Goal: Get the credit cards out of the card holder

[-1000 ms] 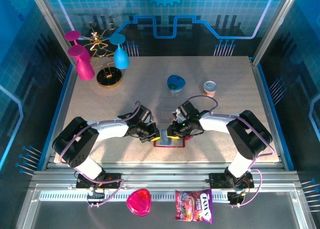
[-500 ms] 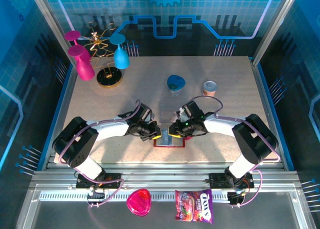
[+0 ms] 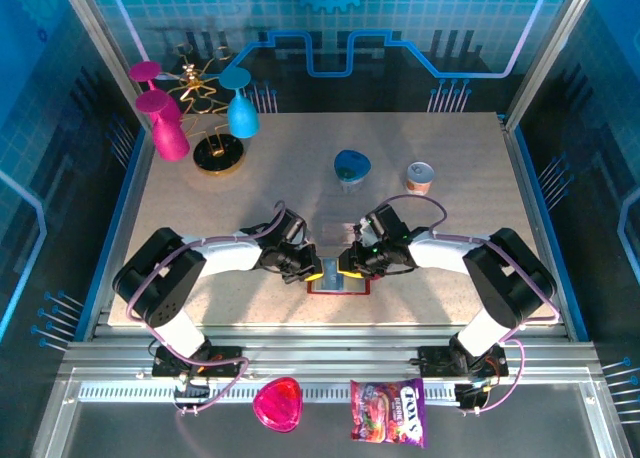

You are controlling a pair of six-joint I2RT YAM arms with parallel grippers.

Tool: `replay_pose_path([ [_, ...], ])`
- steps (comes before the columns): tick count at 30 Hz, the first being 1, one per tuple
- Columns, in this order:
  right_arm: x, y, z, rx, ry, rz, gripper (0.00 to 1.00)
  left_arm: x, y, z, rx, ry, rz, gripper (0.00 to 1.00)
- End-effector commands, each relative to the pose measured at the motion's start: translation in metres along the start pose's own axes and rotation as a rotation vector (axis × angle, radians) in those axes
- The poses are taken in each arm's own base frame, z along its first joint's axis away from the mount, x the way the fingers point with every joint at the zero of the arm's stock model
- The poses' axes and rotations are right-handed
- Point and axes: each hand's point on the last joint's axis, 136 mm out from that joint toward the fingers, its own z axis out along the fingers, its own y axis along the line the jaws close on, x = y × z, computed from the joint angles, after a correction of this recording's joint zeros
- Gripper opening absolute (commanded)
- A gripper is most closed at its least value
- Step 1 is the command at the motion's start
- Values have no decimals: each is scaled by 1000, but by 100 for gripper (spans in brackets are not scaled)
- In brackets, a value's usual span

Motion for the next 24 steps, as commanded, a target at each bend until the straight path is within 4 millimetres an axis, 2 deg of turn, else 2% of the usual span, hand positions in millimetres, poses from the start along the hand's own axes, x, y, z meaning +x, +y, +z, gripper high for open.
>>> replay_pose_path([
  [1, 2, -10, 3, 5, 15, 37, 27, 2, 1, 1, -12, 25, -1, 4],
  [12, 3, -18, 9, 11, 26, 50, 27, 4, 7, 2, -33, 31, -12, 3],
  [24, 2, -10, 10, -55, 24, 64, 24, 6, 11, 4, -44, 40, -20, 3],
])
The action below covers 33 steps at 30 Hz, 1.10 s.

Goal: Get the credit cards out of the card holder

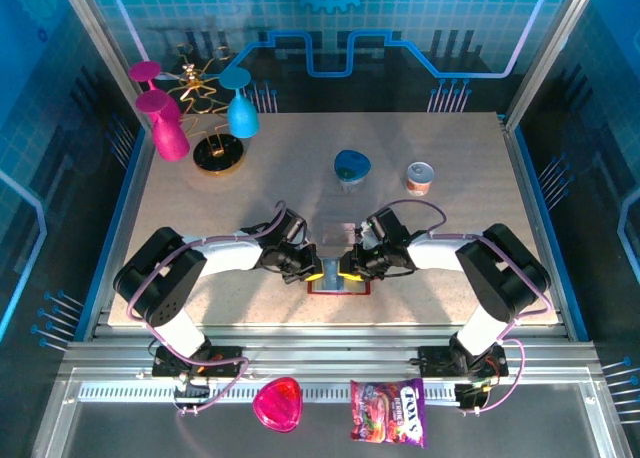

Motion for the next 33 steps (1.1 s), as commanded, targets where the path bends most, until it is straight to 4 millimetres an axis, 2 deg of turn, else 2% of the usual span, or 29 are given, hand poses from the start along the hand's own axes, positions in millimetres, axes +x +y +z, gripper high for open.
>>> replay_pose_path([
  [1, 0, -2, 1, -30, 12, 30, 25, 5, 11, 4, -39, 34, -17, 3],
  [9, 0, -2, 1, -48, 9, 38, 21, 5, 10, 3, -38, 34, -18, 2],
  [17, -2, 0, -2, -53, 0, 30, 10, 5, 10, 2, -41, 33, -16, 2],
  [21, -3, -1, -4, -49, -2, 27, 8, 4, 8, 1, -40, 32, -14, 2],
  [33, -2, -22, -29, 45, -18, 8, 7, 5, 8, -1, -43, 29, -12, 2],
])
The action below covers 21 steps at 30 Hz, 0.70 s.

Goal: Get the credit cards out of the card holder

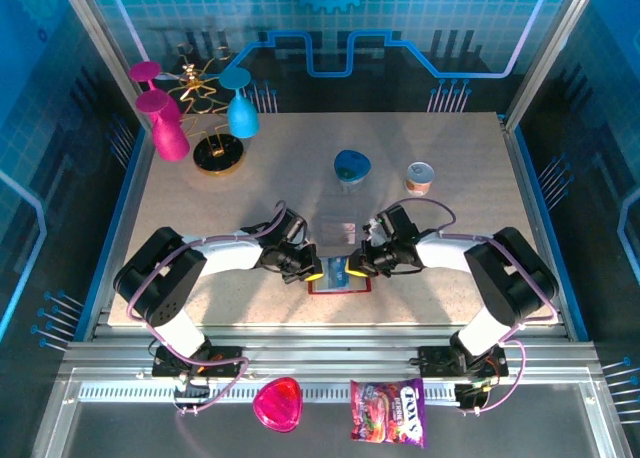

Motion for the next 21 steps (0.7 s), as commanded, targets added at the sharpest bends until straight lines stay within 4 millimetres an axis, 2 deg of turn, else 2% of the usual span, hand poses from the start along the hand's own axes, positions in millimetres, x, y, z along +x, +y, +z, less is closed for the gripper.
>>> replay_pose_path([
  [1, 4, -16, -13, 75, 3, -7, 7, 5, 9, -1, -39, 27, -14, 2],
  [10, 1, -17, -29, 136, -5, -45, 7, 3, 5, -2, -34, 24, -8, 2],
  [21, -1, -4, -21, 108, 0, -47, 10, 4, 4, -2, -28, 22, -5, 2],
])
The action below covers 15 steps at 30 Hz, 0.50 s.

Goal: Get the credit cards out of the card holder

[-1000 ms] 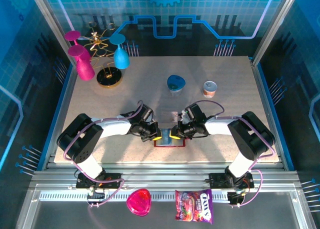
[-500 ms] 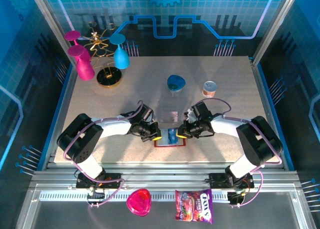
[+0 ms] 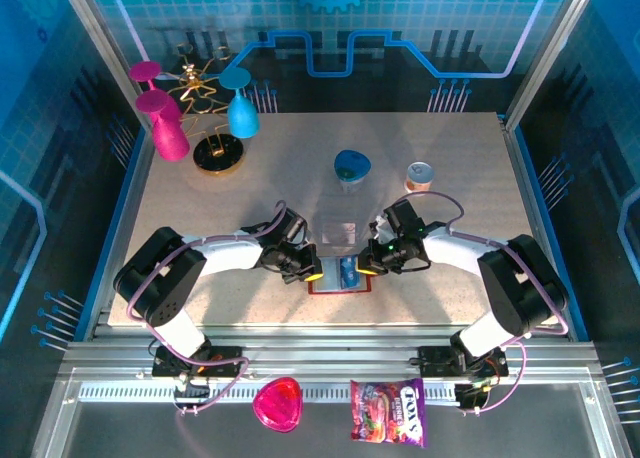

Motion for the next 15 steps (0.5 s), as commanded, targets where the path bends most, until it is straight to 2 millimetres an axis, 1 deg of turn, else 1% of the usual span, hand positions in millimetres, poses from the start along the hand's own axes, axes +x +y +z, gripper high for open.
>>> replay_pose_path([
  [1, -1, 7, 2, 6, 6, -2, 12, 3, 3, -2, -22, 17, -3, 3],
  [6, 3, 11, 3, 0, 7, -1, 16, 3, 3, -3, -19, 13, -1, 3],
  [15, 7, 14, 2, 0, 1, 2, 16, 2, 2, -4, -14, 12, -1, 3],
])
